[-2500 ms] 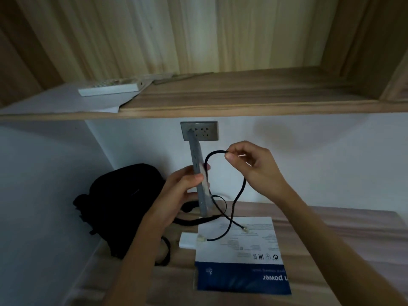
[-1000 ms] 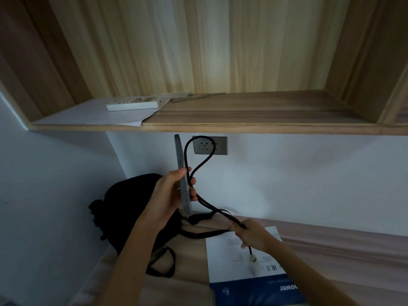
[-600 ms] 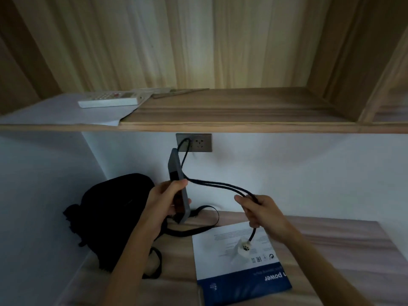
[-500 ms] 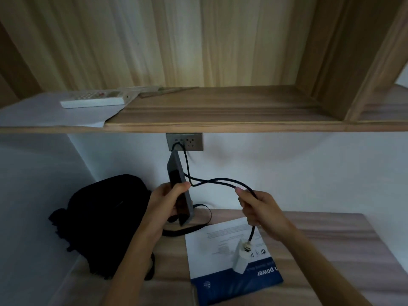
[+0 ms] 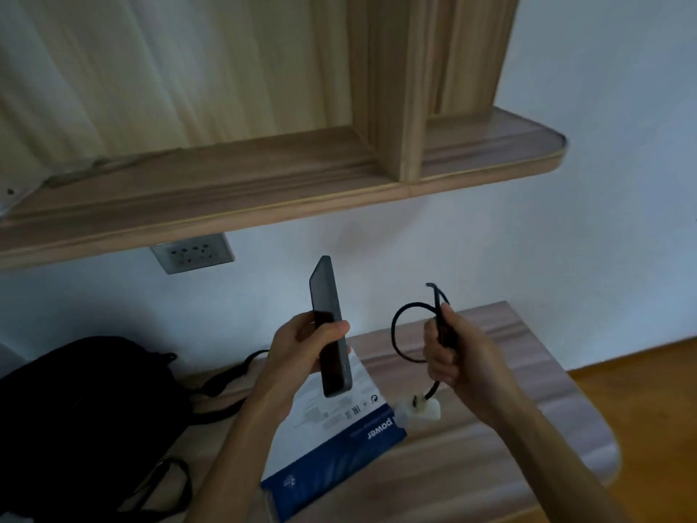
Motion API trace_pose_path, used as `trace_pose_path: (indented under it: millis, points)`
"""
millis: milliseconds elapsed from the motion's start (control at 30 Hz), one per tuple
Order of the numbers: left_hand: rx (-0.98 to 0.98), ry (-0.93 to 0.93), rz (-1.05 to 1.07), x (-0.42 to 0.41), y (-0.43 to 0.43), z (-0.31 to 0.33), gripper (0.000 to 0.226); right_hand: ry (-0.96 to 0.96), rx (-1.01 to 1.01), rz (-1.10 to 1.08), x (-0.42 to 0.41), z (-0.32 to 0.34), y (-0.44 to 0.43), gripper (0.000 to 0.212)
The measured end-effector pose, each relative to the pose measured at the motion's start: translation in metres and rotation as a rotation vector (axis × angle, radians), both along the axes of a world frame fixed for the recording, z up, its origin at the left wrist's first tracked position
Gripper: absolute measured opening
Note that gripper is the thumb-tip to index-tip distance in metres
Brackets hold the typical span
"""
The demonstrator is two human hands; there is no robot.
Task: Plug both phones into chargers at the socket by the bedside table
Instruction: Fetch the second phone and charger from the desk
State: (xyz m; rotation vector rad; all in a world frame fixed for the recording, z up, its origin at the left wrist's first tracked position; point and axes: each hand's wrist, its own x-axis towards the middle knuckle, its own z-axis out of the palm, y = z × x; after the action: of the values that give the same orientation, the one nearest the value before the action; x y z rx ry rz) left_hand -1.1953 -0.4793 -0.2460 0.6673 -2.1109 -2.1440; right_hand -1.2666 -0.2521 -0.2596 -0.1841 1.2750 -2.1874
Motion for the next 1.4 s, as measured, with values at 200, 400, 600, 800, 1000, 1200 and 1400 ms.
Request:
trace_pose_path:
  millis: [200,400,600,800,1000,1200,1400]
  points:
    - [-0.018,0.024,-0.130,-0.031,0.094,0.018,0.034,0.017,-0.034,-0.161,-0.005,0.022,0.089,0.039]
    - [-0.019,0.059,-0.239,-0.058,0.205,0.034,0.039,0.100,0.029,-0.288,-0.005,0.044,0.195,0.041]
    - [0.027,0.110,-0.350,-0.081,0.316,0.044,0.059,0.168,0.103,-0.413,-0.002,0.060,0.300,0.042]
    - [0.080,0.108,-0.468,-0.106,0.406,0.048,0.041,0.190,0.164,-0.582,0.005,0.075,0.383,0.042]
    - [0.072,0.159,-0.623,-0.136,0.490,0.056,0.063,0.206,0.187,-0.765,0.002,0.083,0.454,0.042]
    - [0.094,0.171,-0.788,-0.184,0.570,0.053,0.047,0.231,0.226,-0.914,-0.018,0.076,0.530,0.042]
    - [0.231,0.077,-0.996,-0.249,0.659,0.052,0.020,0.238,0.271,-0.980,-0.062,0.072,0.611,0.039]
